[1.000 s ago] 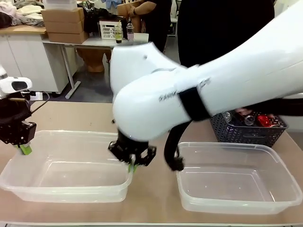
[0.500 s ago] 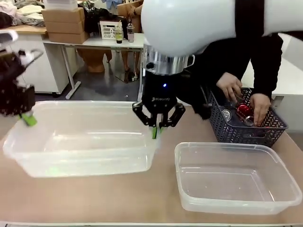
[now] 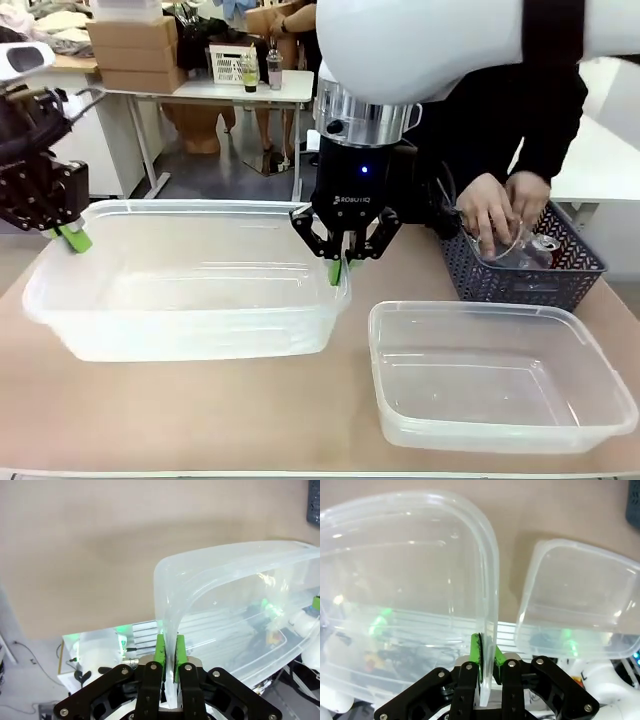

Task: Sort the waste into each basket.
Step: Pick up the Organizing box on the left side of the table and lift it.

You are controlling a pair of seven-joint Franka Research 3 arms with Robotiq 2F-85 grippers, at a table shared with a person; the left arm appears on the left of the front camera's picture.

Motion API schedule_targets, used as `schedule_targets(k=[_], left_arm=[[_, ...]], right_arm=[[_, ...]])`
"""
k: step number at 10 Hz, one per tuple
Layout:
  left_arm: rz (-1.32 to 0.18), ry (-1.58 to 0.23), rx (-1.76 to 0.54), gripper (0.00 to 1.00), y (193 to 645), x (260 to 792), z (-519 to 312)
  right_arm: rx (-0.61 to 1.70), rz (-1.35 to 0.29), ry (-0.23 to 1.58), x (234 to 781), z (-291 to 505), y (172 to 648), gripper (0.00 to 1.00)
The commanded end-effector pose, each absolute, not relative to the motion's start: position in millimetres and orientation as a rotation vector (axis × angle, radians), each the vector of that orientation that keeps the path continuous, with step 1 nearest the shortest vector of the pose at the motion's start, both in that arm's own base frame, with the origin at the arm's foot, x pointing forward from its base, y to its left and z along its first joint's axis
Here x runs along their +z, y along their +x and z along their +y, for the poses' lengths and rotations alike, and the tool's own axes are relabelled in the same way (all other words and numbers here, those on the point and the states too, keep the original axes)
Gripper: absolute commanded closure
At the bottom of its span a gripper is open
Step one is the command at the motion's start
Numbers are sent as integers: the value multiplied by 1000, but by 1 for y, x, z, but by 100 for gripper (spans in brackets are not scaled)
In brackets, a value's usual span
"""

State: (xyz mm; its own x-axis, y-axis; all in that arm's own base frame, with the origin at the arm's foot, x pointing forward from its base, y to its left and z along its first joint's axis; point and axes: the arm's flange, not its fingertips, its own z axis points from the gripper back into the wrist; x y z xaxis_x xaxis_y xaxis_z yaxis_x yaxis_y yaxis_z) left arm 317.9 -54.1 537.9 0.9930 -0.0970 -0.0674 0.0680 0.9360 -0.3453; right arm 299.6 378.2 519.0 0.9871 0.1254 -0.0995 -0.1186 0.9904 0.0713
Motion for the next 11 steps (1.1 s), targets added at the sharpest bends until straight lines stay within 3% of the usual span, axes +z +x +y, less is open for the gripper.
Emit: schedule_targets(k=[1,3,6,8,11], left_arm=[[82,-349,-89,91,322,541,-56],[46,-408,88,91,320,533,-106],[101,-495,37,91,308,534,-195],[113,-504,-34,91,309,535,-242],[140,-494,-43,91,365,535,-257]], right_arm=[[122,101,65,520,377,298,95],[152,94,-8,513,353,313,95],[185,87,-161,513,303,314,95],[108,78,-131,520,270,307,95],[21,59,-25,508,265,303,95]])
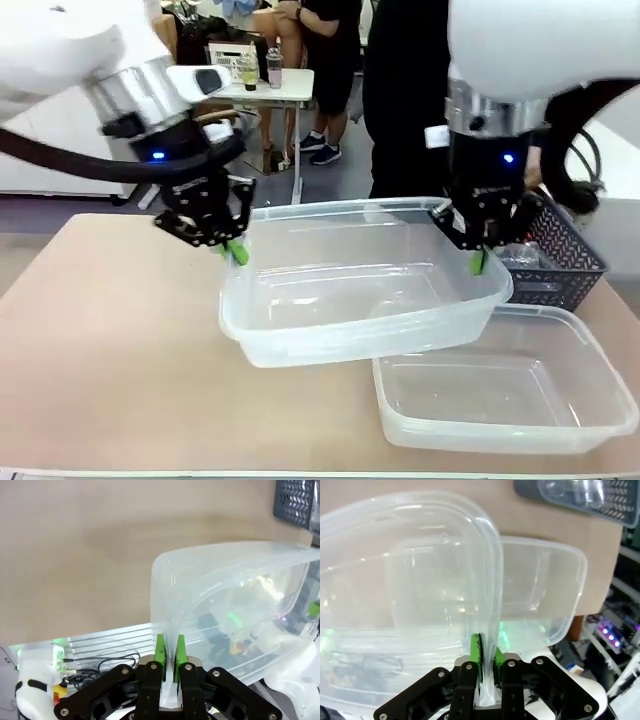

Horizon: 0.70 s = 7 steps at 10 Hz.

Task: Sort the waste into each basket.
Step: Pick up the Organizing box on the left side of the table and lift it.

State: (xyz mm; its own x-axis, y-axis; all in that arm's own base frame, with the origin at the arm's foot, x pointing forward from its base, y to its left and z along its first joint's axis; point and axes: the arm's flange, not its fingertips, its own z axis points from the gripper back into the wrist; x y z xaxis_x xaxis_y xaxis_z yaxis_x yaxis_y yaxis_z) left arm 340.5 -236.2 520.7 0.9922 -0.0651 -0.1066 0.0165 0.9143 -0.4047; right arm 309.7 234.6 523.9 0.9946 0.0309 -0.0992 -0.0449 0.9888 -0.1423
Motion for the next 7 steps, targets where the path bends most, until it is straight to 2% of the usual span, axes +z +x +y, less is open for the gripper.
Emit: schedule_targets(k=[1,3,4,7], left_arm=[[108,-416,-50,91,318,522,-236],[108,-416,-50,91,318,522,-236],[130,-396,-45,91,342,514,-233],[165,-369,28,91,374,513,-235]], right_arm=[[57,101,-166,527,238,312,95],[57,101,-166,527,238,312,95],[57,101,-166,527,238,312,95],[57,101,-166,527,238,312,95]])
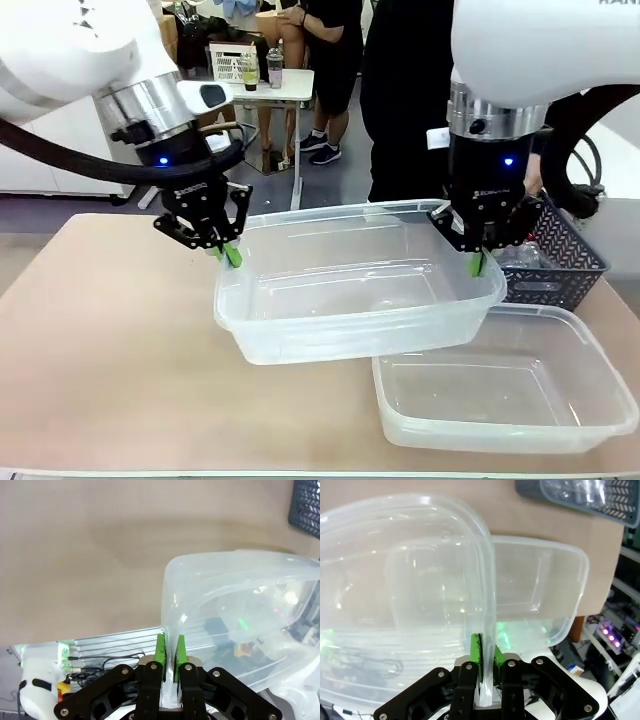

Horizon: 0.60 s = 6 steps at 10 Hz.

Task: Sort the waste into each basket.
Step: Pick up the Organizing box on the left side of the table and lift it.

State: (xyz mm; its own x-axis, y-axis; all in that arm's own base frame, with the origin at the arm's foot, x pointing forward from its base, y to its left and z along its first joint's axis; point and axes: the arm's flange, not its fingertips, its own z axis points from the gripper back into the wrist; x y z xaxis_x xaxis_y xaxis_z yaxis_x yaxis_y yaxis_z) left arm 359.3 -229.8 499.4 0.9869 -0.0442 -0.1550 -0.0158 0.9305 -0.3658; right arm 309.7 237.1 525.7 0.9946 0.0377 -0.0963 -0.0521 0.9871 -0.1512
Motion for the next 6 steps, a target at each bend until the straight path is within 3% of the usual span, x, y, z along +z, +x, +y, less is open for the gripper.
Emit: schedule_targets(k=[1,2,6], left_arm=[[148,-369,84,91,385,515,-235],[162,-375,-15,91,359,499,-230],[162,-375,-15,91,359,499,-230]], right_arm=[[57,101,-166,527,238,312,95],[57,101,-166,527,238,312,95],[57,101,-166,527,238,312,95]])
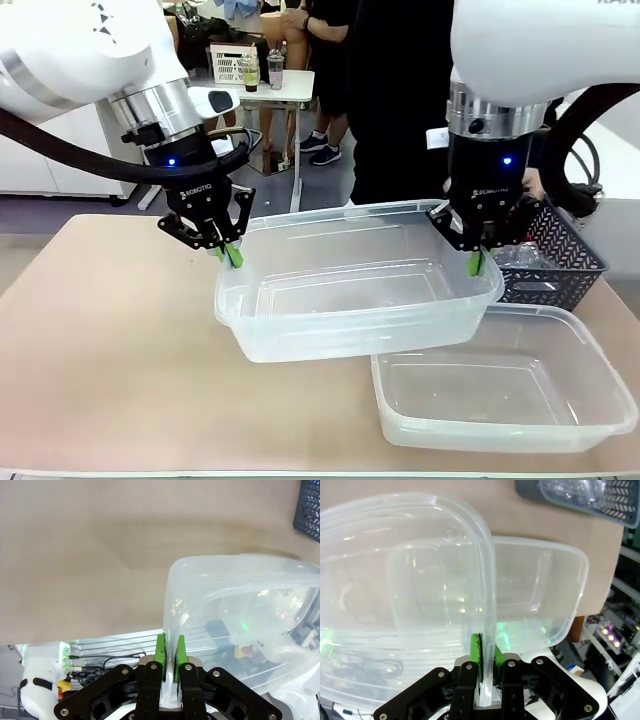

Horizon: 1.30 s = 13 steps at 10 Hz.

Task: Sort the waste into each basket.
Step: Offer the picked Organizing box to the human.

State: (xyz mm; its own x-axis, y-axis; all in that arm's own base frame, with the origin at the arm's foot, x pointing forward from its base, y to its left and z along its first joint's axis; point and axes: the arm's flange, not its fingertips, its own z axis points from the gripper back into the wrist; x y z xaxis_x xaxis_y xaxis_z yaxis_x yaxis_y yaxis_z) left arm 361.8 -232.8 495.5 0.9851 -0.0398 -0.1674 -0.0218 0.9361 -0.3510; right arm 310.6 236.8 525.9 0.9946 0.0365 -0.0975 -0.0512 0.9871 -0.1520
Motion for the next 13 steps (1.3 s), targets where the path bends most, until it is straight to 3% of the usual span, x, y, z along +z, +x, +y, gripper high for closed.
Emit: schedule_targets(k=[1,13], left_arm=[[162,-375,-15,91,359,499,-230],[162,-375,-15,91,359,499,-230]], right_arm=[[57,101,-166,527,238,312,95],[57,101,-166,527,238,312,95]])
